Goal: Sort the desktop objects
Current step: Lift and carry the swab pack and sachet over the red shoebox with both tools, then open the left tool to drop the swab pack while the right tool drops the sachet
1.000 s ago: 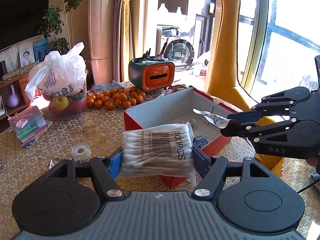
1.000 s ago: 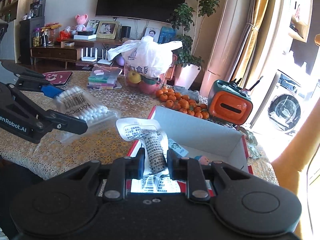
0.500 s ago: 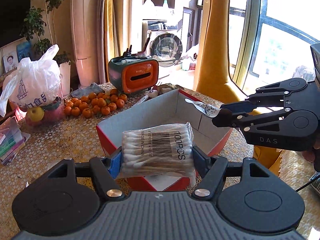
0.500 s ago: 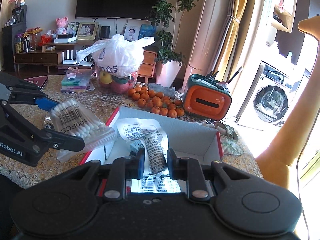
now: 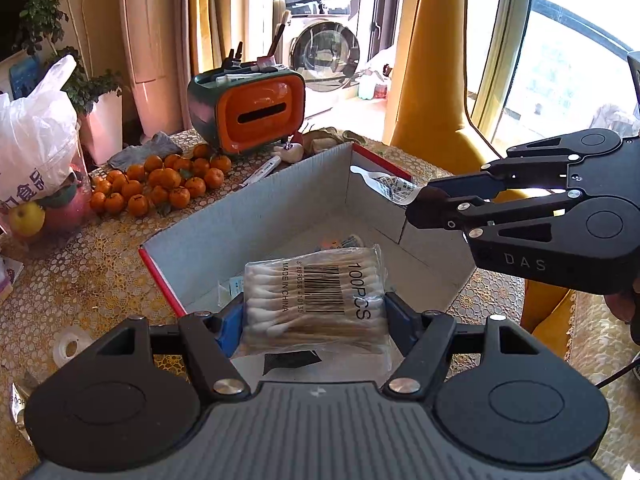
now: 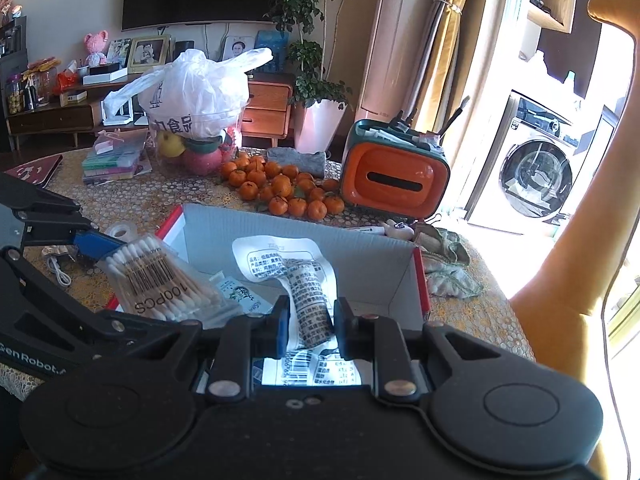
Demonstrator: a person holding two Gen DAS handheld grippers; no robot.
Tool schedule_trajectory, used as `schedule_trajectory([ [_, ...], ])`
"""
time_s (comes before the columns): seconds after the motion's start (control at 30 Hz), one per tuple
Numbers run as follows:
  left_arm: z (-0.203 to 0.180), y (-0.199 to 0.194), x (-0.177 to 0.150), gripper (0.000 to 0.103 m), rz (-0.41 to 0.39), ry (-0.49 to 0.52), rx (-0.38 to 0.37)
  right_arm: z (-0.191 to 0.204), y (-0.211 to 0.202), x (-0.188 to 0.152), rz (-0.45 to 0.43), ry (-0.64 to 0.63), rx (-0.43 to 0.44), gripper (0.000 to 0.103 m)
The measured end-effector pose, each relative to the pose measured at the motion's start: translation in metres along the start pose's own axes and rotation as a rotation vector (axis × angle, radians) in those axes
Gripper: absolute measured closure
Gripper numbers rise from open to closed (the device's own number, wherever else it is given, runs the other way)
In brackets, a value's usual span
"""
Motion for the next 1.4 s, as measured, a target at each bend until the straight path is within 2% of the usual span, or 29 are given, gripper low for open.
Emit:
schedule_trajectory([
  [0.17, -0.005, 0.020, 0.004, 0.033, 0.027, 0.032, 0.015, -0.014, 0.017, 0.001, 0.022, 0.034, -0.011, 0.081],
  [0.37, -0.010, 0.045, 0.009, 0.033, 0.074, 0.018, -0.031, -0.031, 0.039, -0.004, 0.064, 0.090, -0.024, 0.081],
  [0.7, -0.015, 0.082, 0.016, 0.033, 0.151, 0.058, -0.049, -0.044, 0.070, -0.012, 0.121, 0.170, -0.037, 0.081],
  [0.97, -0.021, 0.108, 0.009, 0.033, 0.211, 0.084, -0.060, -0.054, 0.093, -0.023, 0.181, 0.233, -0.057, 0.081],
  [1.4, -0.017, 0.131, 0.002, 0.033, 0.307, 0.042, -0.085, -0.059, 0.110, -0.041, 0.262, 0.261, -0.081, 0.081],
])
Point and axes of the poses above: each gripper's, at about its wrist camera, not at the fingertips, and y roughly the way its jaws point, z to its left, x to its top, the point moved 7 cm from there along y, roughly the way its jaws point, and after that the axes turned 13 degrees about y, right-handed, at the moved point
